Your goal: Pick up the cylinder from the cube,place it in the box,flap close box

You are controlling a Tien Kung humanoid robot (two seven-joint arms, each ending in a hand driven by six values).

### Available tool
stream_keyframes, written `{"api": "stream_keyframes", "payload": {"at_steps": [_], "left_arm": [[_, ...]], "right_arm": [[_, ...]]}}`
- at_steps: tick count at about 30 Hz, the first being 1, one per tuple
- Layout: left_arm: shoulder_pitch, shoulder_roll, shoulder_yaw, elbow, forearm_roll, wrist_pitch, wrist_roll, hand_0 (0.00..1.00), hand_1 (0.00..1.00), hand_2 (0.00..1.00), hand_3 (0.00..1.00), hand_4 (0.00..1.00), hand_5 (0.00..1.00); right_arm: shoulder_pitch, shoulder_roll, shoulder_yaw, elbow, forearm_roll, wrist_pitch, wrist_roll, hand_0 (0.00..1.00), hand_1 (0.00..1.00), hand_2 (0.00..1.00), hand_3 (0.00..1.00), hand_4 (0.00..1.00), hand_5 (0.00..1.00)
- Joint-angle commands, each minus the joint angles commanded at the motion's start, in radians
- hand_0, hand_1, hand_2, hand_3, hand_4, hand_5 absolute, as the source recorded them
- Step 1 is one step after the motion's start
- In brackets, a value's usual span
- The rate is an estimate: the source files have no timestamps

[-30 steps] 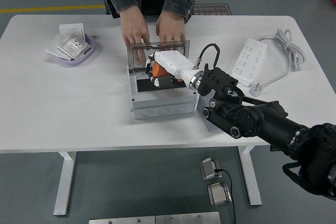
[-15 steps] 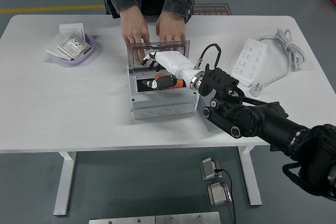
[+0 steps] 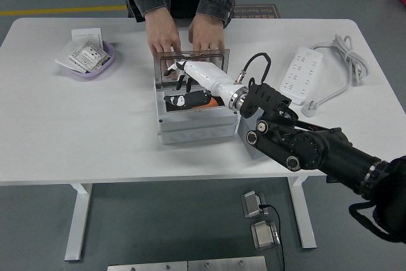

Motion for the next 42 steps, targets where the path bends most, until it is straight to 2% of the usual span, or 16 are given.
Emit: {"api": "stream_keyframes", "payload": {"at_steps": [5, 10, 11, 16, 17, 22, 23, 28, 29, 34, 42], "left_arm": [[0.003, 0.0, -0.003, 0.0, -0.001, 0.001, 0.0, 0.711, 0.713, 0.657, 0.773, 0.79, 0.631], [0.005, 0.0, -0.005, 0.0, -0.001, 0.002, 0.002, 0.711, 0.713, 0.657, 0.773, 0.79, 0.631], [0.005, 0.001, -0.006, 0.0, -0.001, 0.002, 0.003, 0.712, 0.712, 0.659, 0.773, 0.785, 0.623], [0.005, 0.002, -0.008, 0.0, 0.001, 0.002, 0.006, 0.712, 0.712, 0.659, 0.773, 0.785, 0.623], [0.005, 0.003, -0.008, 0.0, 0.002, 0.002, 0.006, 0.711, 0.712, 0.656, 0.769, 0.78, 0.616], [0.001, 0.005, -0.01, 0.0, 0.007, 0.001, 0.009, 0.711, 0.712, 0.656, 0.769, 0.78, 0.616], [0.0, 0.005, -0.011, 0.0, 0.008, 0.001, 0.009, 0.711, 0.715, 0.657, 0.761, 0.781, 0.616], [-0.003, 0.006, -0.013, 0.0, 0.012, 0.002, 0.009, 0.711, 0.715, 0.657, 0.761, 0.781, 0.616], [-0.003, 0.006, -0.012, 0.0, 0.011, 0.002, 0.009, 0.711, 0.717, 0.659, 0.758, 0.78, 0.615], [-0.004, 0.007, -0.013, 0.0, 0.014, 0.002, 0.01, 0.711, 0.717, 0.659, 0.758, 0.78, 0.615], [-0.01, 0.006, -0.01, 0.0, 0.012, 0.001, 0.007, 0.711, 0.728, 0.671, 0.725, 0.78, 0.613]], "right_arm": [[0.007, -0.053, 0.06, 0.104, -0.007, 0.021, -0.016, 0.563, 0.362, 0.467, 0.742, 0.813, 0.453], [0.038, -0.078, 0.138, 0.105, -0.015, 0.037, -0.019, 0.563, 0.362, 0.467, 0.742, 0.813, 0.453], [0.047, -0.081, 0.157, 0.095, -0.015, 0.042, -0.019, 0.524, 0.377, 0.48, 0.723, 0.81, 0.451], [0.078, -0.077, 0.208, 0.038, -0.009, 0.057, -0.015, 0.524, 0.377, 0.48, 0.723, 0.81, 0.451], [0.085, -0.075, 0.214, 0.022, -0.007, 0.059, -0.014, 0.518, 0.571, 0.623, 0.615, 0.811, 0.454], [0.117, -0.047, 0.207, -0.07, 0.002, 0.068, -0.013, 0.518, 0.571, 0.623, 0.615, 0.811, 0.454], [0.122, -0.04, 0.204, -0.086, 0.003, 0.069, -0.013, 0.582, 0.653, 0.664, 0.606, 0.809, 0.453], [0.141, -0.007, 0.182, -0.157, 0.01, 0.075, -0.014, 0.582, 0.653, 0.664, 0.606, 0.809, 0.453], [0.143, -0.003, 0.176, -0.168, 0.012, 0.075, -0.014, 0.684, 0.681, 0.678, 0.624, 0.807, 0.452], [0.148, 0.02, 0.151, -0.216, 0.024, 0.071, -0.013, 0.684, 0.681, 0.678, 0.624, 0.807, 0.452], [0.141, 0.042, 0.124, -0.255, 0.029, 0.065, -0.005, 0.689, 0.682, 0.67, 0.63, 0.806, 0.455]]}}
